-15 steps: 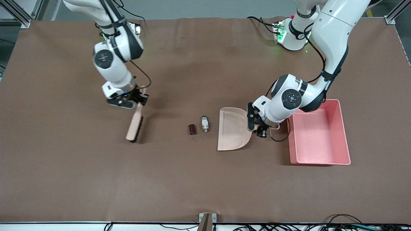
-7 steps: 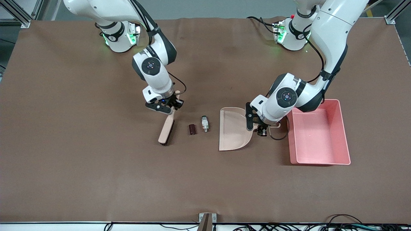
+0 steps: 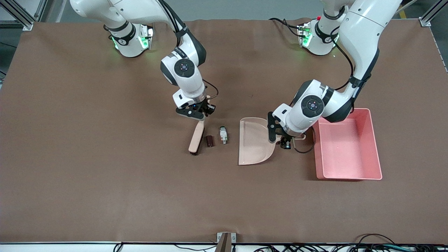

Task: Clean e-waste and dump in bin
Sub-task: 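Sweep the capacitor and switch with the brush toward the dustpan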

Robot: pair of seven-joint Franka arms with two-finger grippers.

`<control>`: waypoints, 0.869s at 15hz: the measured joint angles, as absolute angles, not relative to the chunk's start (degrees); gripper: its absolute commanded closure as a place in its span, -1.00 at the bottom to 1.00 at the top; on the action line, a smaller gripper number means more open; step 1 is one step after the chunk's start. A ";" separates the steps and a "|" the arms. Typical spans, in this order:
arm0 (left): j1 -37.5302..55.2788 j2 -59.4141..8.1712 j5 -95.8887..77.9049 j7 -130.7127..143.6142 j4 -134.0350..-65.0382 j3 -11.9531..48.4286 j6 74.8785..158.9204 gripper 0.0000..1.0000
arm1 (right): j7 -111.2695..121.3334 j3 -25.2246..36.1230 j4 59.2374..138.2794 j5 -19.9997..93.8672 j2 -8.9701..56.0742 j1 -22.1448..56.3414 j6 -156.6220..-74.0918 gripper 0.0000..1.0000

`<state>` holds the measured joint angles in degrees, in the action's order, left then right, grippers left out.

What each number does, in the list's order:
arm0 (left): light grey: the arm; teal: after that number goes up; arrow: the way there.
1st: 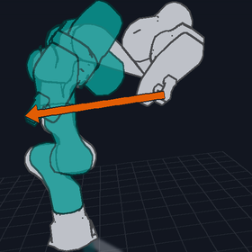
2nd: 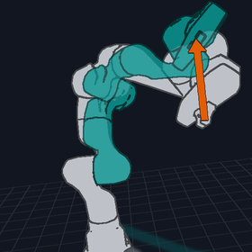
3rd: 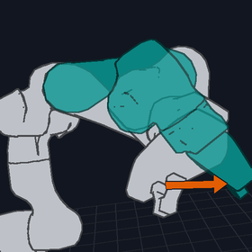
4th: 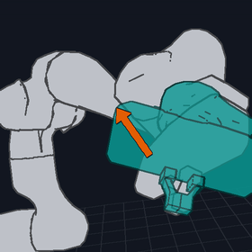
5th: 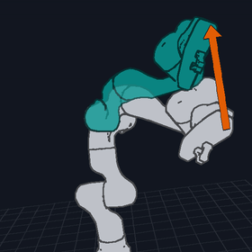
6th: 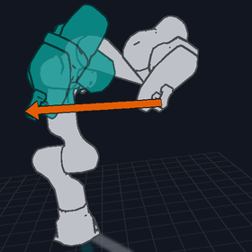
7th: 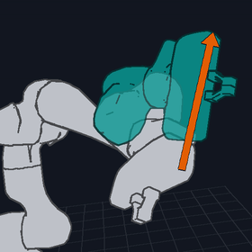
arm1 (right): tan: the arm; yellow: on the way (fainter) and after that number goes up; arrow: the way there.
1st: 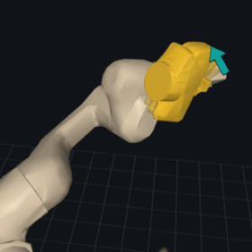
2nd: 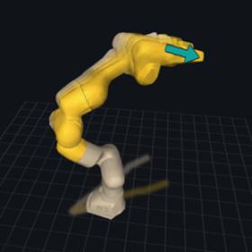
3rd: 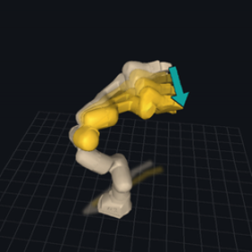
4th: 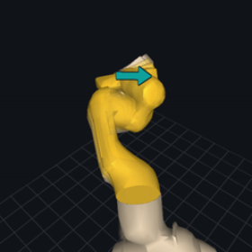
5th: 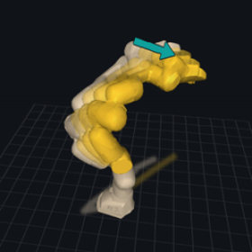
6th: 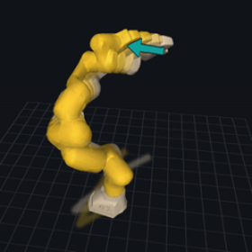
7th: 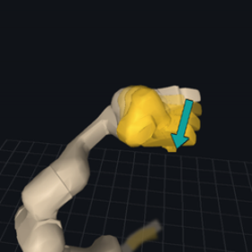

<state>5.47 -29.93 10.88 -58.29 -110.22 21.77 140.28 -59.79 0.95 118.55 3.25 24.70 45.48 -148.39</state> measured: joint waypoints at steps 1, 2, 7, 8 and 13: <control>5.48 -29.93 10.89 -58.29 -110.11 21.77 140.28 1.00 | -60.19 0.97 118.55 3.25 24.77 46.09 -148.39 0.99; 5.49 -29.93 10.89 -58.29 -109.96 21.77 140.28 1.00 | -60.29 0.99 118.55 3.26 24.81 46.66 -148.39 0.99; 5.49 -29.93 10.92 -58.27 -109.62 21.76 140.28 1.00 | -63.08 1.04 116.80 3.26 26.73 50.48 -148.58 0.99; 5.49 -29.93 10.92 -58.27 -109.58 21.76 140.28 1.00 | -63.91 1.04 115.74 3.26 27.59 51.28 -148.59 0.99; 5.50 -29.93 10.93 -58.27 -109.21 21.76 140.20 1.00 | -67.04 1.05 111.23 3.29 30.97 54.06 -148.58 0.99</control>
<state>5.50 -29.93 10.93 -58.27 -109.21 21.76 140.20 -67.04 1.05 111.23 3.29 30.97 54.06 -148.58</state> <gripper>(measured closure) 0.665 0.731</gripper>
